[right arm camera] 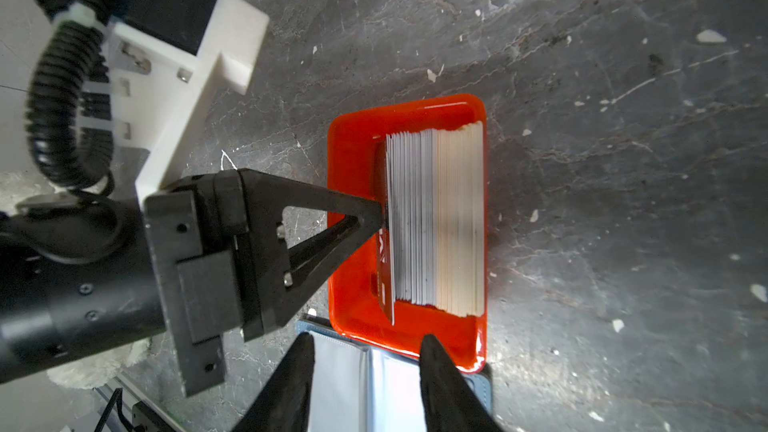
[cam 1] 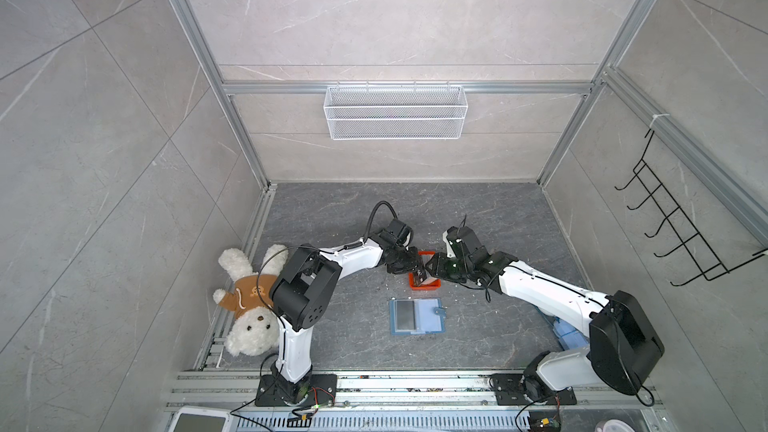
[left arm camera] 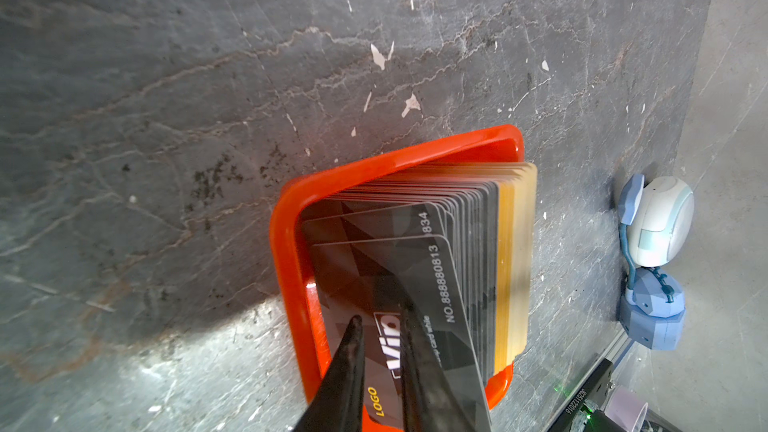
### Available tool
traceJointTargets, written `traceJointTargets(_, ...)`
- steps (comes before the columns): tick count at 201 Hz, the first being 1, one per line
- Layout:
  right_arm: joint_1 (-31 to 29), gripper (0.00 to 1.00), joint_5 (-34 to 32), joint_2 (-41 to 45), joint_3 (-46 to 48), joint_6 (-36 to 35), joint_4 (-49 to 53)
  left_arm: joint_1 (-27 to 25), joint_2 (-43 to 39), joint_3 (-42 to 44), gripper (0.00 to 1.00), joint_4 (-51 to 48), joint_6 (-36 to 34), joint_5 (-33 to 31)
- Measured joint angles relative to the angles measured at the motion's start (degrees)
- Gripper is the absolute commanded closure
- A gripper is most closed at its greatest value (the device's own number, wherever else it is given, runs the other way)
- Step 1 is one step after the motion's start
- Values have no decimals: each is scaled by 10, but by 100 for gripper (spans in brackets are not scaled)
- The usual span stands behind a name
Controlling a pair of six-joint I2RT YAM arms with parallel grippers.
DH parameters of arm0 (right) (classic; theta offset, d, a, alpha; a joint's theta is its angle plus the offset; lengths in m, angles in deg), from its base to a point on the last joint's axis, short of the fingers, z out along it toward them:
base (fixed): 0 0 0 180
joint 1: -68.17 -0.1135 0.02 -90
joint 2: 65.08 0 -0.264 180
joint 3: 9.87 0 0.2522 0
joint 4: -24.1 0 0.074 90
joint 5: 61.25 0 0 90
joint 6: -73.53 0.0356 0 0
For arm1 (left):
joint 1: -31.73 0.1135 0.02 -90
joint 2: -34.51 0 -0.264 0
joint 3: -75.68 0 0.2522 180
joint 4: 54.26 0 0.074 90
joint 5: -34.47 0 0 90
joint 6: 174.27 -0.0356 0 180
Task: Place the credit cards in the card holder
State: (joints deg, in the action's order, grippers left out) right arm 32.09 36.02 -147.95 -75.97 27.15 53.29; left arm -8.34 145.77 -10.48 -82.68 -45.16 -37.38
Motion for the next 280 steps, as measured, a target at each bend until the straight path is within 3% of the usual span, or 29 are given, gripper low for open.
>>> traceJointTargets(45,-7,60,-2,-2,8,5,-22,0,1,0,79,2,0,0)
traceJointTargets(128,-15,80,-8,-38,11,21,-34,0,1,0,79,4,0,0)
traceJointTargets(280,-26,88,-30,-70,15,32,-37,0,2,0,79,6,0,0)
